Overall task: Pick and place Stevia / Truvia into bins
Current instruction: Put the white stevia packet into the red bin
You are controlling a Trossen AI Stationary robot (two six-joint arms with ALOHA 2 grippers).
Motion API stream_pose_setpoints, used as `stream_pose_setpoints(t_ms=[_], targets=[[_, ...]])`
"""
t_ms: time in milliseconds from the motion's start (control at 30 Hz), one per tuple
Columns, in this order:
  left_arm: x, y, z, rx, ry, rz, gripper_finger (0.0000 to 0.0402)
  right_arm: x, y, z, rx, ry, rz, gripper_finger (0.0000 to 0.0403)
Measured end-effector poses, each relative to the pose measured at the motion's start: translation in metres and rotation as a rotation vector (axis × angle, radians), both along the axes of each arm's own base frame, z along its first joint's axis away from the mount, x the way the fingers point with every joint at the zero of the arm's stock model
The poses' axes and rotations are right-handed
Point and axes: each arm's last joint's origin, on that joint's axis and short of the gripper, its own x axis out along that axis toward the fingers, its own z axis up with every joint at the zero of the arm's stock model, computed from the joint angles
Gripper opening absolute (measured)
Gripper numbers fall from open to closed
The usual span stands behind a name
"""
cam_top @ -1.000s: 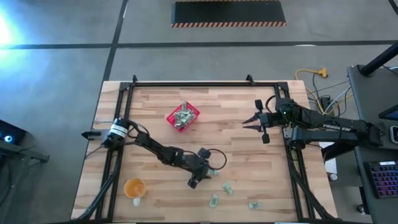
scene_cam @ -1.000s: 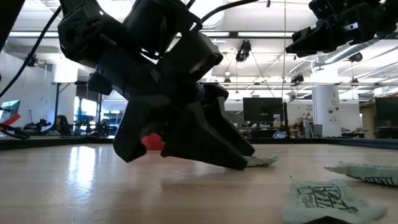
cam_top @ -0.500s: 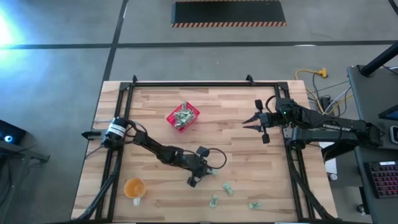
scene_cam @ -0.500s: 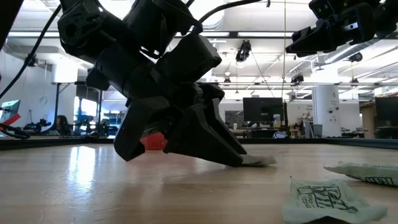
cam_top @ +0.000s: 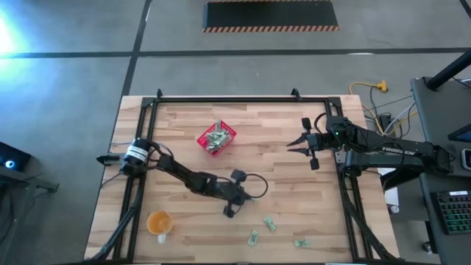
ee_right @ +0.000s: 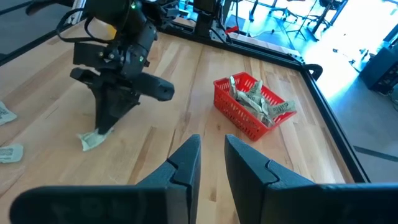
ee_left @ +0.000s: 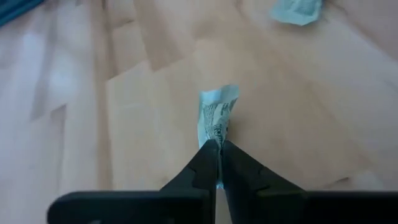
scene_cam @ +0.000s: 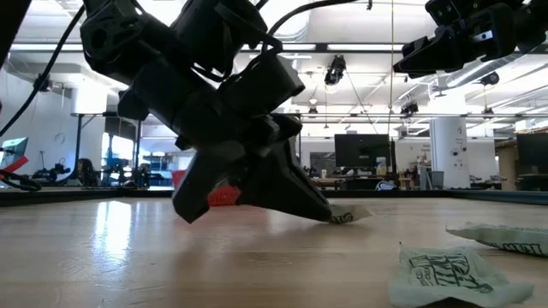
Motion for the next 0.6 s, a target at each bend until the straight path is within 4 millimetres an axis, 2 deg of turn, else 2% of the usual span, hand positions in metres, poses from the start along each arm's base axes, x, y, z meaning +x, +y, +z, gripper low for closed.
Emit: stream_pose_setpoints(t_ms=[133,300,433,600], targets=[[-0.002,0.002,0.008,0.059,-0.008,0.084,0.0003,0.0,0.0,0.0,0.0,0.0,0.0,0.006],[-0.01,0.01,0.028,0.177,-0.004,0.243,0.0003,0.0,0.0,0.0,-0.003,0.0,0.001,0.006],[-0.023,0.018,0.049,0.29,-0.003,0.383,0.0003,0.0,0.0,0.0,-0.004,-0.001,0.001,0.0061],[-0.051,0.033,0.067,0.491,0.03,0.606,0.0003,0.0,0.0,0.0,-0.004,-0.003,0.002,0.0058]])
